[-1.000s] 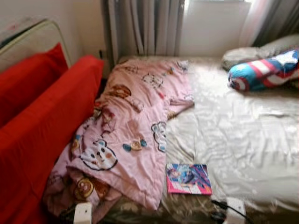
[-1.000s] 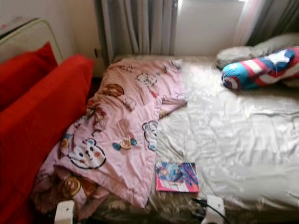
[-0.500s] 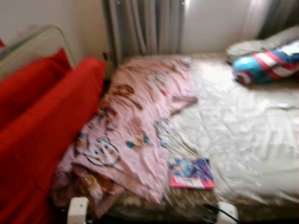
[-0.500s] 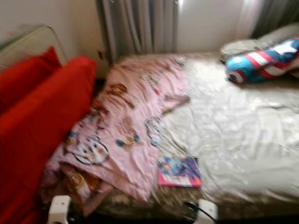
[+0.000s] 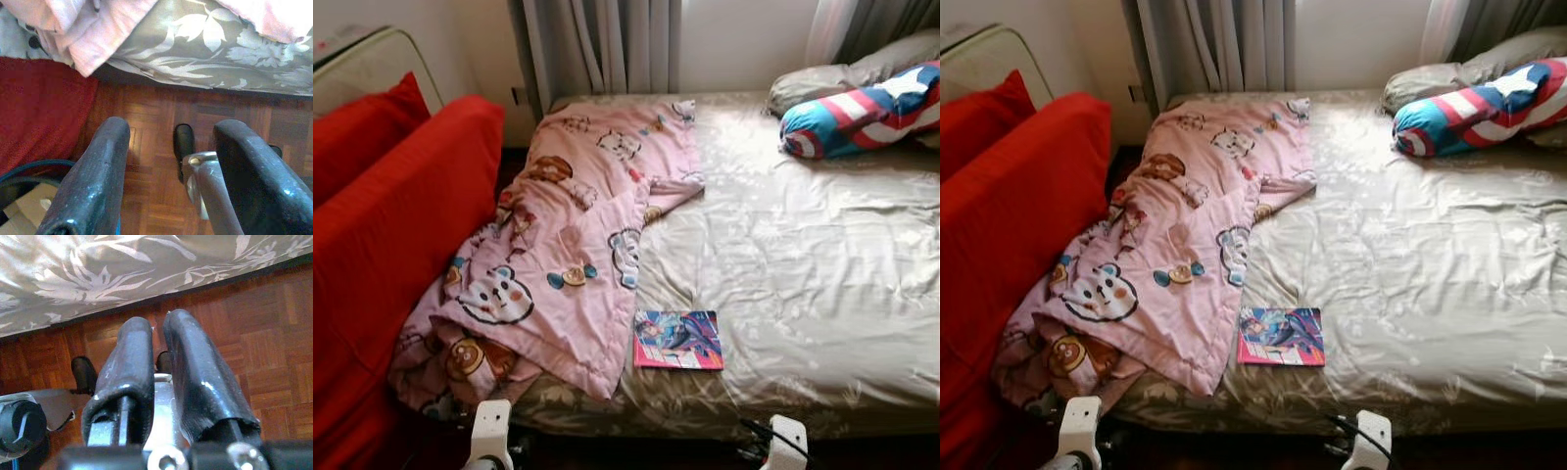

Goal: Clean up the room

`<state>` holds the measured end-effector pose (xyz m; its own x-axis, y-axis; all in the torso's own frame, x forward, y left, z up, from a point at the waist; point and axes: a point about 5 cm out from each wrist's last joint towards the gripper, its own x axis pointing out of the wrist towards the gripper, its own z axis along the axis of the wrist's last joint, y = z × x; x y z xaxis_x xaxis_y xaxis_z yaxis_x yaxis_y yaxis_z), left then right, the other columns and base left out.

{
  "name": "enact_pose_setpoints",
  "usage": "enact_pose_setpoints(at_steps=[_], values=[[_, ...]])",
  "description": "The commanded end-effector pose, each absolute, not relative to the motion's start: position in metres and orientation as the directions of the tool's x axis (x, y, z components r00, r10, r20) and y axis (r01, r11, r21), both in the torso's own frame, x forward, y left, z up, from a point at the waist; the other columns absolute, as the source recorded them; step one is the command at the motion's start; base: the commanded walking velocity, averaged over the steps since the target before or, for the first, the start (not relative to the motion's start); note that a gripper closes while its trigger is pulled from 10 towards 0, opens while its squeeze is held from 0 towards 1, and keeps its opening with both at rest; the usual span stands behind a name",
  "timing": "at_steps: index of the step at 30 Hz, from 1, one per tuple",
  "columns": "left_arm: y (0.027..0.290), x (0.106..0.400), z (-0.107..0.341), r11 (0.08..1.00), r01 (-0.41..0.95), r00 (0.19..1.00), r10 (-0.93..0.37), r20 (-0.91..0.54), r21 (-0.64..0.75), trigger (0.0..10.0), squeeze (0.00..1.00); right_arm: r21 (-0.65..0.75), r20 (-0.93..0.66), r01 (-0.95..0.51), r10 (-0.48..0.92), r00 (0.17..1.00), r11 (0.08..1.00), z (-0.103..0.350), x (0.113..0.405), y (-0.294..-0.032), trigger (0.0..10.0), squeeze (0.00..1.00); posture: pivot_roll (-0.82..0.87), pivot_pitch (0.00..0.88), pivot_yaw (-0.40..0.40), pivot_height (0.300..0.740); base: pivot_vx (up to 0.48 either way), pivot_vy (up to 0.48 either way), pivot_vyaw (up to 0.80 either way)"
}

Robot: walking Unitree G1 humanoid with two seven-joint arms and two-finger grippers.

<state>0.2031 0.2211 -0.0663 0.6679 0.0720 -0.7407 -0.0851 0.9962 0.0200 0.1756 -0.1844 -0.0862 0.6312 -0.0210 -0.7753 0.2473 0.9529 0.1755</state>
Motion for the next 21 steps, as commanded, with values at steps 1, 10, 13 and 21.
enact_pose_setpoints(at_steps=[1, 10, 13, 21], values=[[0.2214, 0.1992, -0.069, 0.994, -0.113, 0.648, 0.08, -0.758, 0.008, 10.0, 0.0, 0.16, -0.775, 0.23, -0.022, 0.631, 0.96, -0.0869, 0.1726, -0.1872, 10.0, 0.0, 0.07, 0.112, -0.003, 0.74, 0.0, 0.0, 0.0], [0.216, 0.1964, -0.0718, 0.991, -0.131, 0.639, 0.079, -0.765, -0.006, 10.0, 0.0, 0.154, -0.754, 0.183, -0.004, 0.657, 0.971, -0.083, 0.1794, -0.1875, 10.0, 0.0, 0.06, 0.092, -0.015, 0.74, 0.0, 0.0, 0.0], [0.2151, 0.1937, -0.0735, 0.991, -0.135, 0.632, 0.079, -0.771, -0.008, 10.0, 0.0, 0.158, -0.743, 0.17, 0.004, 0.669, 0.973, -0.0823, 0.1806, -0.1849, 10.0, 0.0, 0.03, 0.082, -0.011, 0.74, 0.0, 0.0, 0.0], [0.2126, 0.1907, -0.0752, 0.99, -0.14, 0.635, 0.074, -0.769, -0.021, 10.0, 0.0, 0.142, -0.747, 0.104, 0.038, 0.664, 0.984, -0.0839, 0.1764, -0.1824, 10.0, 0.0, 0.04, 0.059, -0.032, 0.74, 0.0, 0.0, 0.0]])
